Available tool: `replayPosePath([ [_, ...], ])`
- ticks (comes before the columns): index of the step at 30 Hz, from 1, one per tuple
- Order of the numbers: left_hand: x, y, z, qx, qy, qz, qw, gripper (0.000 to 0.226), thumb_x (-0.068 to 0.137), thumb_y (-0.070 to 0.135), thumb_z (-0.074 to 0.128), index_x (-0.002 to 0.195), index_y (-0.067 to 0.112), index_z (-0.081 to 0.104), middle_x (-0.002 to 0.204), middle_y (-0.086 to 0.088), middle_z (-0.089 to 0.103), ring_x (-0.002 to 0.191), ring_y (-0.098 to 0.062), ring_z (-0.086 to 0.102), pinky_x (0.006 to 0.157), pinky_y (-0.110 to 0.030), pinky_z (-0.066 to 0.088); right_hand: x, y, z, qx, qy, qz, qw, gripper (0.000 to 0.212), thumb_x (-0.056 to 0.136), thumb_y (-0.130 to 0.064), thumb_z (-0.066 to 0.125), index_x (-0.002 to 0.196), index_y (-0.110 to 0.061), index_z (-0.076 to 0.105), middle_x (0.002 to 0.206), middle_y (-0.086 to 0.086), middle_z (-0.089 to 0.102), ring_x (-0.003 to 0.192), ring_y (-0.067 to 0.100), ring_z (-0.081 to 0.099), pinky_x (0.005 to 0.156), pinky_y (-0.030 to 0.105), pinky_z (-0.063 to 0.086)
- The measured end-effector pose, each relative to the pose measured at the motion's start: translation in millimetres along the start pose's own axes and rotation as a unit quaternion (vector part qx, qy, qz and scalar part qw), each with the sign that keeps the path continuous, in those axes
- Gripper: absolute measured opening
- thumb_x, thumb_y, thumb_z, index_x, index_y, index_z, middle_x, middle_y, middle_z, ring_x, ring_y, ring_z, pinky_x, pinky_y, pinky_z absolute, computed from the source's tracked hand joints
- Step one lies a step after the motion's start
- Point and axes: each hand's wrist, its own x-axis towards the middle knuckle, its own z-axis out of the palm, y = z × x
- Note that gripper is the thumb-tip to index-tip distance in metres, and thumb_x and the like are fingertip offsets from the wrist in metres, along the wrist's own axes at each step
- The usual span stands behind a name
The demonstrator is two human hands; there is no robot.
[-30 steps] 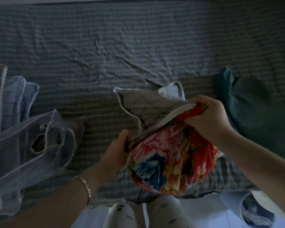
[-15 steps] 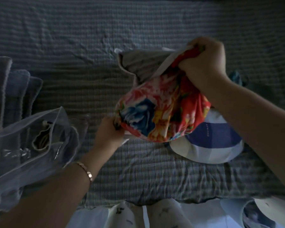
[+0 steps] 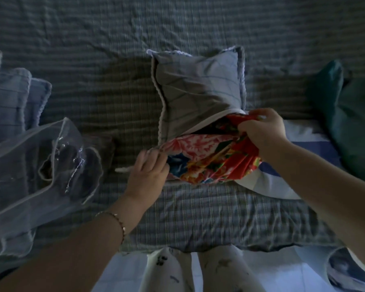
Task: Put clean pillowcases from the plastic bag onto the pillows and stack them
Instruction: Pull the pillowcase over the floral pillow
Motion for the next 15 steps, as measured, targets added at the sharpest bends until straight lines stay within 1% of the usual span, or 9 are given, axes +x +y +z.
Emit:
replayPosePath([
  [2,11,-3,2,0.033,-0.041,0.067,0.996,0.016,0.065,0.013,0.061,0.069,0.004,0.073,0.093,-0.014,0.069,0.103,-0.033,0.056,0.108,-0.045,0.015,-2,-2,0,0.0,0.002,-0.008,1.0,0.032,0.076,-0.008,0.061,0.101,-0.024,0.051,0.082,-0.001,0.052,0.069,0.017,0.057,0.054,0.028,0.049],
  [4,8,-4,12,0.045,-0.11,0.113,0.987,0.026,0.073,0.018,0.052,0.072,0.008,0.076,0.088,-0.009,0.071,0.101,-0.03,0.062,0.112,-0.042,0.01,-4,-3,1,0.003,-0.003,-0.004,1.0,0.03,0.076,-0.007,0.061,0.099,-0.023,0.053,0.083,0.0,0.054,0.071,0.018,0.058,0.058,0.03,0.052],
  [6,-4,-3,7,0.045,-0.215,0.109,0.97,0.034,0.08,0.031,0.051,0.1,0.017,0.074,0.104,0.005,0.069,0.116,-0.018,0.05,0.113,-0.034,0.002,-6,-4,4,0.025,-0.005,0.01,1.0,0.026,0.075,-0.004,0.06,0.094,-0.021,0.056,0.083,0.002,0.056,0.072,0.019,0.059,0.065,0.034,0.055],
  [7,-11,-1,4,0.047,-0.278,0.106,0.953,0.039,0.082,0.036,0.05,0.111,0.019,0.069,0.109,0.01,0.066,0.117,-0.012,0.043,0.113,-0.03,0.002,-7,-5,6,0.041,-0.002,0.02,0.999,0.023,0.073,-0.002,0.059,0.088,-0.019,0.058,0.082,0.003,0.058,0.072,0.02,0.059,0.069,0.036,0.056],
  [8,-17,3,6,0.014,-0.325,0.124,0.937,0.04,0.083,0.038,0.048,0.111,0.017,0.068,0.107,0.008,0.066,0.111,-0.013,0.043,0.113,-0.029,0.007,-9,-6,9,0.056,0.0,0.029,0.998,0.021,0.072,0.0,0.057,0.082,-0.019,0.059,0.08,0.004,0.058,0.071,0.02,0.058,0.071,0.036,0.057],
  [9,-21,9,3,-0.04,-0.369,0.139,0.918,0.038,0.085,0.04,0.046,0.103,0.014,0.068,0.1,0.002,0.066,0.103,-0.016,0.048,0.111,-0.031,0.019,-10,-6,13,0.065,-0.002,0.033,0.997,0.021,0.071,0.001,0.056,0.079,-0.018,0.059,0.078,0.003,0.057,0.07,0.02,0.057,0.071,0.036,0.057],
  [11,-15,26,-7,-0.143,-0.399,0.12,0.898,0.033,0.086,0.045,0.045,0.091,0.017,0.063,0.089,-0.002,0.065,0.091,-0.021,0.056,0.091,-0.034,0.043,-16,-8,22,0.083,-0.019,0.035,0.996,0.02,0.069,0.002,0.055,0.079,-0.015,0.06,0.074,0.003,0.055,0.067,0.019,0.055,0.063,0.031,0.055],
  [13,-3,47,-11,-0.211,-0.411,0.098,0.882,0.029,0.087,0.046,0.048,0.092,0.02,0.058,0.082,0.001,0.061,0.083,-0.02,0.058,0.07,-0.031,0.048,-22,-8,31,0.125,-0.045,0.057,0.99,0.02,0.07,0.003,0.054,0.077,-0.014,0.058,0.074,0.004,0.054,0.066,0.018,0.053,0.057,0.026,0.051],
  [15,8,74,-13,-0.3,-0.436,0.068,0.846,0.028,0.085,0.047,0.054,0.088,0.019,0.053,0.074,0.004,0.051,0.075,-0.017,0.052,0.062,-0.027,0.042,-23,-5,39,0.17,-0.061,0.101,0.978,0.024,0.071,0.003,0.053,0.084,-0.016,0.058,0.086,0.008,0.057,0.075,0.022,0.056,0.064,0.031,0.053],
])
